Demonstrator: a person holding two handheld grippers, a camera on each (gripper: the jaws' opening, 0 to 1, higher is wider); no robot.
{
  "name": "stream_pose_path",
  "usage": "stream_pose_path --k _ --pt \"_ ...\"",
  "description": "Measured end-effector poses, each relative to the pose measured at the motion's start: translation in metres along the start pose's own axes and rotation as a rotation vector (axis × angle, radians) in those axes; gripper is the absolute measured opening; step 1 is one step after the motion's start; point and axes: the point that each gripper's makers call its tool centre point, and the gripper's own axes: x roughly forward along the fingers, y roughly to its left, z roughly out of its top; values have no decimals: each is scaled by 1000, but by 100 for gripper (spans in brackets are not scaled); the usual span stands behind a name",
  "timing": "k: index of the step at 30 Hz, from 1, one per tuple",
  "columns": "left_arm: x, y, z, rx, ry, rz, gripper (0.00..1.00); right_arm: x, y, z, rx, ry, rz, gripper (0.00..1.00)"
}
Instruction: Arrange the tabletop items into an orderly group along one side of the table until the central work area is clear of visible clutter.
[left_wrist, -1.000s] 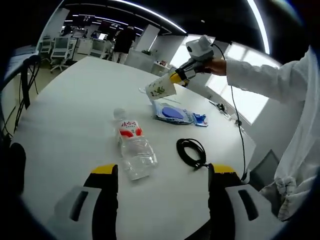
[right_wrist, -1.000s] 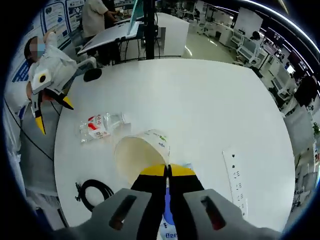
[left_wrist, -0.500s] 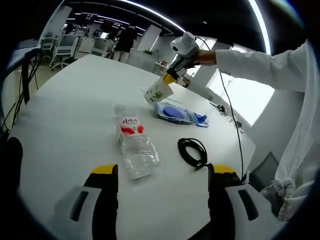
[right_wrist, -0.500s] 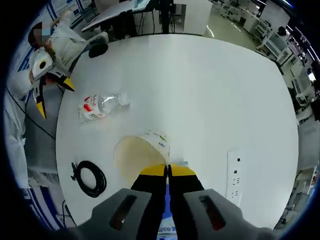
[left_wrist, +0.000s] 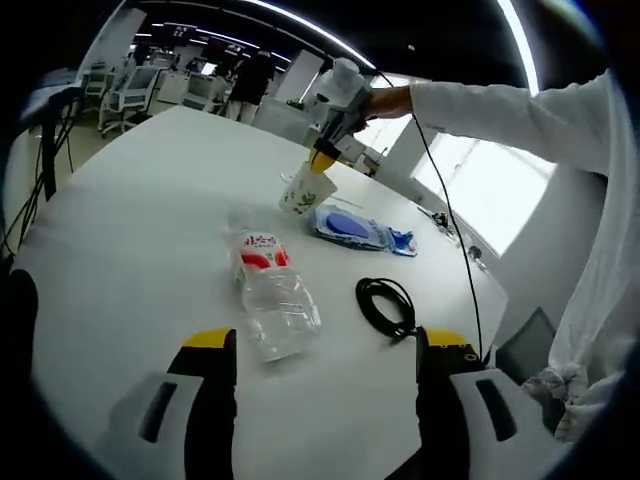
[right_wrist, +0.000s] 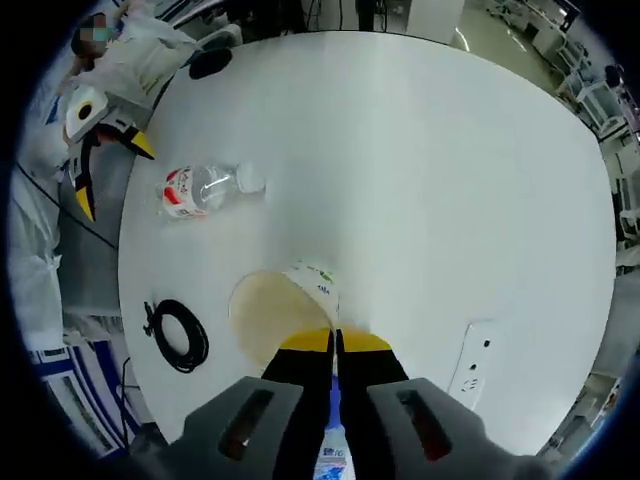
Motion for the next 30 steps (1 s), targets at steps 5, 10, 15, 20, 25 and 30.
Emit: stream_pose_path --k 5,10,15,20,25,30 --pt "1 3 -1 -12 -5 2 74 1 -1 2 -16 46 31 0" --pt "3 5 -3 -25 -8 4 74 5 0 1 -23 84 78 0" --pt "5 6 -5 -28 -6 5 74 7 1 1 -43 104 93 0" --pt "7 6 -6 -35 -8 4 74 9 -1 -3 -45 114 104 0" --pt "8 7 -7 -41 -11 5 74 10 -2 -4 -45 107 111 0" --pt "8 7 -8 -45 -10 4 74 11 -5 -6 -55 114 100 2"
